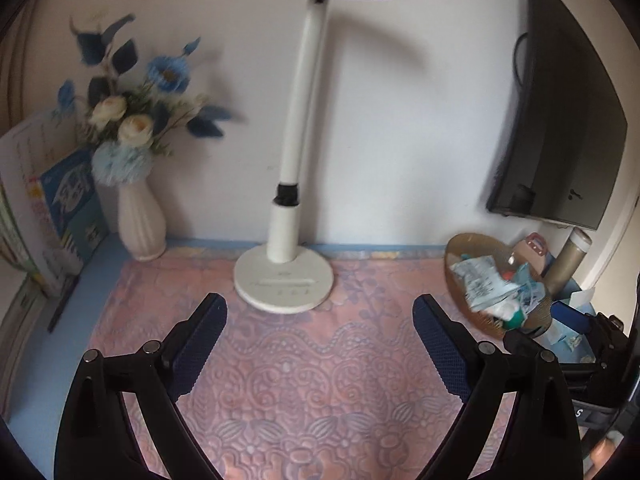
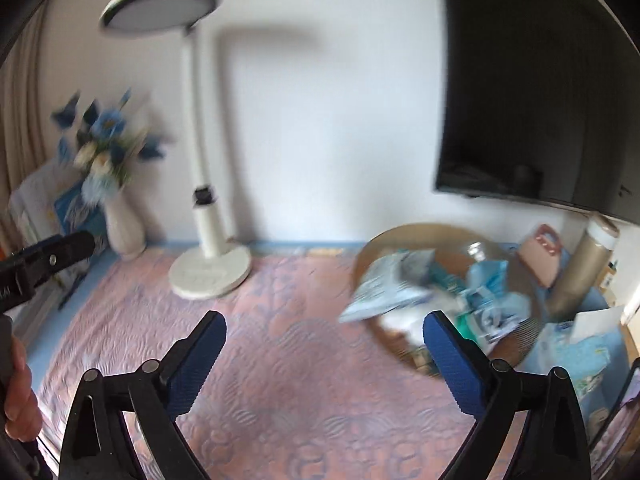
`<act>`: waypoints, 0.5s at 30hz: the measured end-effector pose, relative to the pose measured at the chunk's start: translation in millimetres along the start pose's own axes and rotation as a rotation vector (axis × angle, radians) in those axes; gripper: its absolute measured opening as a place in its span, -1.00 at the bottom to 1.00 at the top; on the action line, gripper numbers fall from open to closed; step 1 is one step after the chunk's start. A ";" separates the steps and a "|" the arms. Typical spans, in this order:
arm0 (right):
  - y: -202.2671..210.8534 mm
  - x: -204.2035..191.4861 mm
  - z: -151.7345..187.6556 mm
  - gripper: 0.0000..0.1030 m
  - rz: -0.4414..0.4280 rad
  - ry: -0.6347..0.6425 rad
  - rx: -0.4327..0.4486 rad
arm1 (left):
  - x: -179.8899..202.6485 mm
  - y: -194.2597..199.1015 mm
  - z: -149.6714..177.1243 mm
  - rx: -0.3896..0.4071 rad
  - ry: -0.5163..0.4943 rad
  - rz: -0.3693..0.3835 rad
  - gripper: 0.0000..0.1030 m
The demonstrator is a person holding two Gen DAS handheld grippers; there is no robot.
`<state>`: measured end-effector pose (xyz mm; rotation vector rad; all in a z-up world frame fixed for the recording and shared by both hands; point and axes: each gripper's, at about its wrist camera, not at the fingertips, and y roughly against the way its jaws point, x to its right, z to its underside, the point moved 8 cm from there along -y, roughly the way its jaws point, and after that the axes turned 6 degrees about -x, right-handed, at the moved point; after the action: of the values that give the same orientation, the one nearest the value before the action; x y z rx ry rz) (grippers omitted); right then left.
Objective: Organize soft objects
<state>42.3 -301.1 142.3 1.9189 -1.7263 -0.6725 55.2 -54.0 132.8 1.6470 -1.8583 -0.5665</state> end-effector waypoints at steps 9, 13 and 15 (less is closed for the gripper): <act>-62.6 -93.0 78.5 0.92 -0.015 0.129 -0.034 | -26.8 -71.1 83.2 -0.052 -0.020 -0.193 0.83; -88.3 -84.7 96.6 0.92 0.016 0.118 -0.094 | -29.9 -82.2 94.5 -0.078 -0.009 -0.197 0.83; -94.1 -75.3 100.1 0.92 -0.006 0.074 -0.120 | -31.3 -80.5 92.5 -0.062 -0.004 -0.184 0.83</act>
<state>43.7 -219.0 8.9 1.8447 -1.5997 -0.6829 54.4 -40.8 7.0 1.7869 -1.6852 -0.6975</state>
